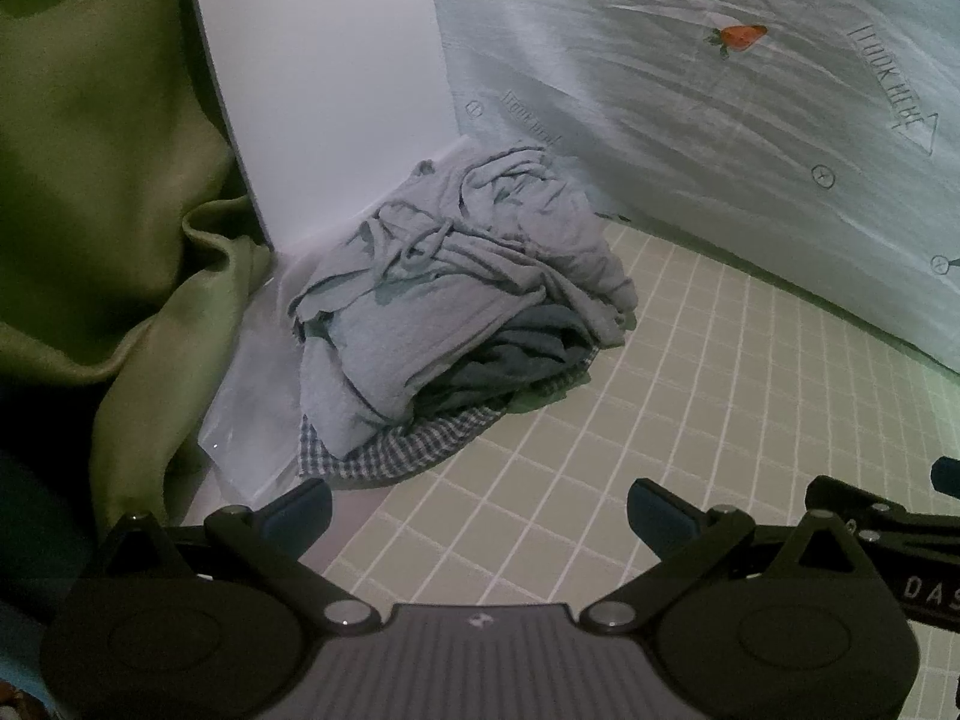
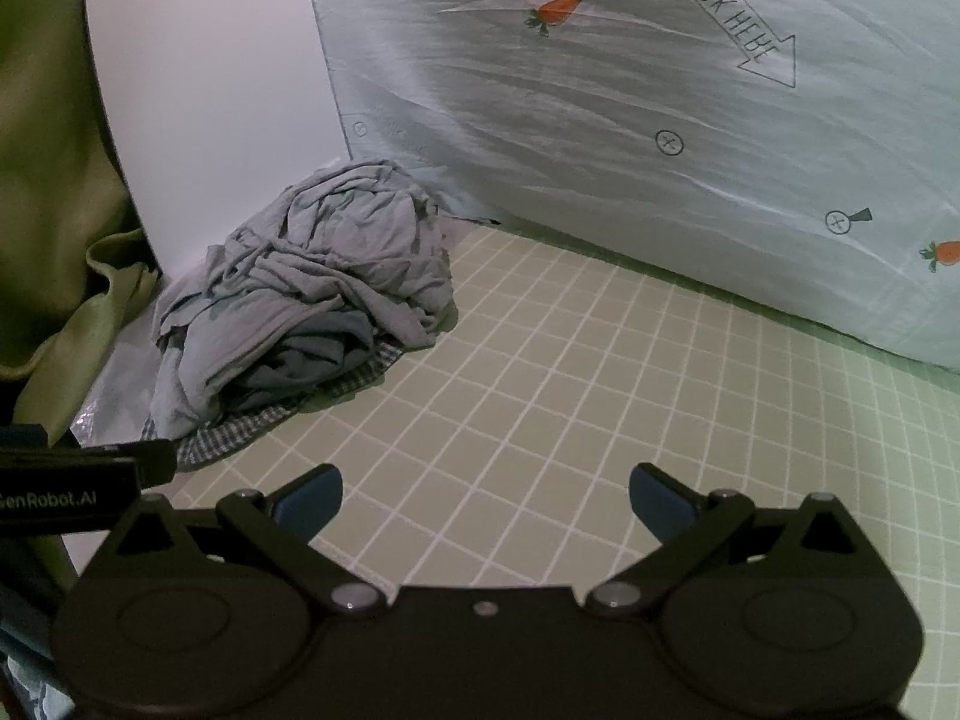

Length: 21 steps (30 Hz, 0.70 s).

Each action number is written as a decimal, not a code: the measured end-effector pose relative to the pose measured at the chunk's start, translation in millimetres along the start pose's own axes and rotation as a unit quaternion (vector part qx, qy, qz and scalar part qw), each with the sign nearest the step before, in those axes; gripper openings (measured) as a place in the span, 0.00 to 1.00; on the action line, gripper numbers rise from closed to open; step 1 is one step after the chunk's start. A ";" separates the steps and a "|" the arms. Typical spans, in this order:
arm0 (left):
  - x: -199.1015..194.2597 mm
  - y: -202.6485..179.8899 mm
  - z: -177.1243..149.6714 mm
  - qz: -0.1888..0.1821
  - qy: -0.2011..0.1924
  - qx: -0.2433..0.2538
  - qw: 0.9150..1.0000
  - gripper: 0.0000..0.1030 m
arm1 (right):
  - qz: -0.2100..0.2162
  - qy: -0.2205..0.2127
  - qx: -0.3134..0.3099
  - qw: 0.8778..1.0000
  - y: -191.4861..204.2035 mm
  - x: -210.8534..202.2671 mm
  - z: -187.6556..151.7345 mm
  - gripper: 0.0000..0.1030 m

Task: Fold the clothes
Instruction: 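Approach the pile of clothes with both grippers open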

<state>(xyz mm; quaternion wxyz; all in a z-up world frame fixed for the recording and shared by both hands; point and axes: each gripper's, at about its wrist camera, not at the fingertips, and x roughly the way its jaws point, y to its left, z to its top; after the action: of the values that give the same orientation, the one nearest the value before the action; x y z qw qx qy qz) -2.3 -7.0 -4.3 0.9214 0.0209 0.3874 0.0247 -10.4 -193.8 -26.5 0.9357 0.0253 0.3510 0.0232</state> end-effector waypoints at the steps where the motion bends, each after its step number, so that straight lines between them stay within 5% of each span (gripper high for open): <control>1: -0.3 0.9 -0.3 0.000 0.000 -0.001 1.000 1.00 | 0.000 0.000 0.000 1.000 -0.4 -0.2 0.0 1.00; 21: 4.2 10.0 -5.3 0.005 0.020 -0.013 1.000 1.00 | 0.005 0.011 -0.007 1.000 3.2 7.9 1.9 1.00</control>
<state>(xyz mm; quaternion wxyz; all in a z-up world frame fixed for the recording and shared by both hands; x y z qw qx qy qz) -3.4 3.4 -10.5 0.9135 0.0099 0.4052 0.0345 -3.3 -190.2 -30.1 0.9317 0.0200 0.3613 0.0311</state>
